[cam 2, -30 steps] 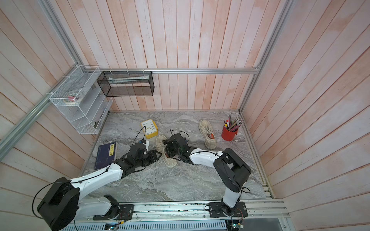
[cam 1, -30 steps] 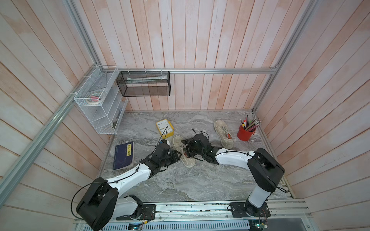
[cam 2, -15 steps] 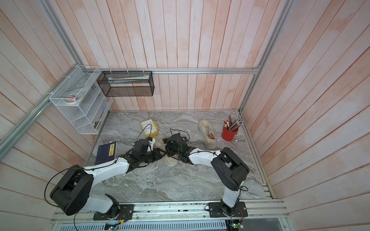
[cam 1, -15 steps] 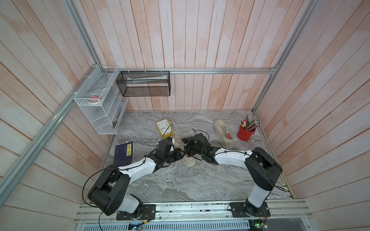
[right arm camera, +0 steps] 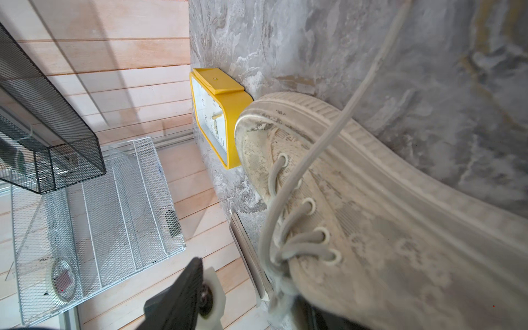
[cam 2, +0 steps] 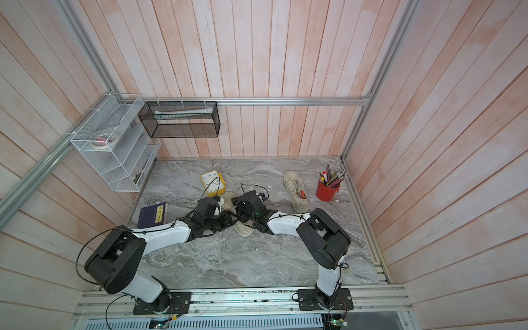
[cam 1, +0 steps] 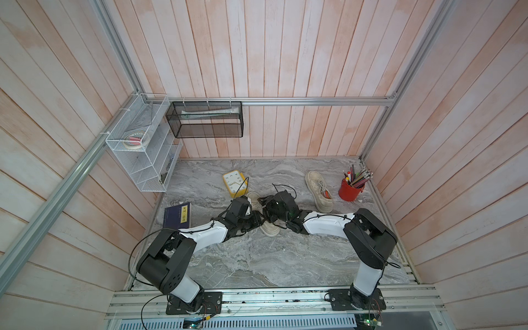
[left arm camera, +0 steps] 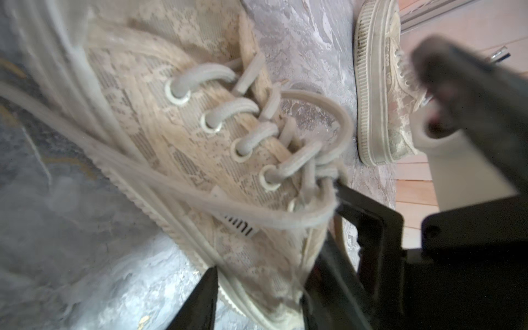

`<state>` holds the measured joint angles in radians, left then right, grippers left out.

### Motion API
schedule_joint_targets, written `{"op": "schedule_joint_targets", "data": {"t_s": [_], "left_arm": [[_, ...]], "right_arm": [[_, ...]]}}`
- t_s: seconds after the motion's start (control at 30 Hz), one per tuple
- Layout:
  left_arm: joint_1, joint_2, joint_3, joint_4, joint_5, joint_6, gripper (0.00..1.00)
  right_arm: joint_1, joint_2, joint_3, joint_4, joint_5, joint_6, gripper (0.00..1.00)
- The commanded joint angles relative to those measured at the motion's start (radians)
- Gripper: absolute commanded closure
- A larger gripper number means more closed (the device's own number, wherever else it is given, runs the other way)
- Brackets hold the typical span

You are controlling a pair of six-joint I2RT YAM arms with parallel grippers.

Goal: Remove the insole from the shoe
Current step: Untie the shoelace on the shoe.

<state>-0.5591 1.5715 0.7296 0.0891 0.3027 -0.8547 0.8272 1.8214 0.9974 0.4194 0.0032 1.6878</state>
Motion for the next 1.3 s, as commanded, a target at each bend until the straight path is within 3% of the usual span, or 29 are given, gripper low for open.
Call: {"op": "schedule_joint_targets", "data": {"t_s": [0.0,0.17,0.3,0.47,0.67,0.93,1.27], "left_arm": [[-0.002,0.026,0.032,-0.014,-0.032,-0.009,0.64],[-0.004,0.024,0.022,-0.019,-0.03,-0.02,0.89],[-0.005,0.003,0.003,-0.023,-0.021,-0.011,1.0],[-0.005,-0.035,-0.023,-0.038,0.007,0.013,1.0],[-0.005,-0.059,-0.045,-0.043,0.085,0.037,1.0],[-0.005,-0.072,-0.05,-0.044,0.161,0.068,1.0],[-0.005,-0.098,-0.08,-0.097,0.15,0.075,1.0]], "right_arm": [[0.011,0.009,0.028,0.055,0.028,-0.038,0.44],[0.011,0.0,0.033,0.096,0.052,-0.109,0.45],[0.009,-0.009,0.059,0.098,0.069,-0.246,0.45],[0.006,-0.028,0.056,0.133,0.088,-0.432,0.45],[-0.003,-0.016,0.019,0.255,0.069,-0.539,0.46],[-0.024,0.025,0.033,0.212,0.097,-0.519,0.42],[-0.044,0.09,0.141,0.021,0.235,-0.45,0.34]]}}
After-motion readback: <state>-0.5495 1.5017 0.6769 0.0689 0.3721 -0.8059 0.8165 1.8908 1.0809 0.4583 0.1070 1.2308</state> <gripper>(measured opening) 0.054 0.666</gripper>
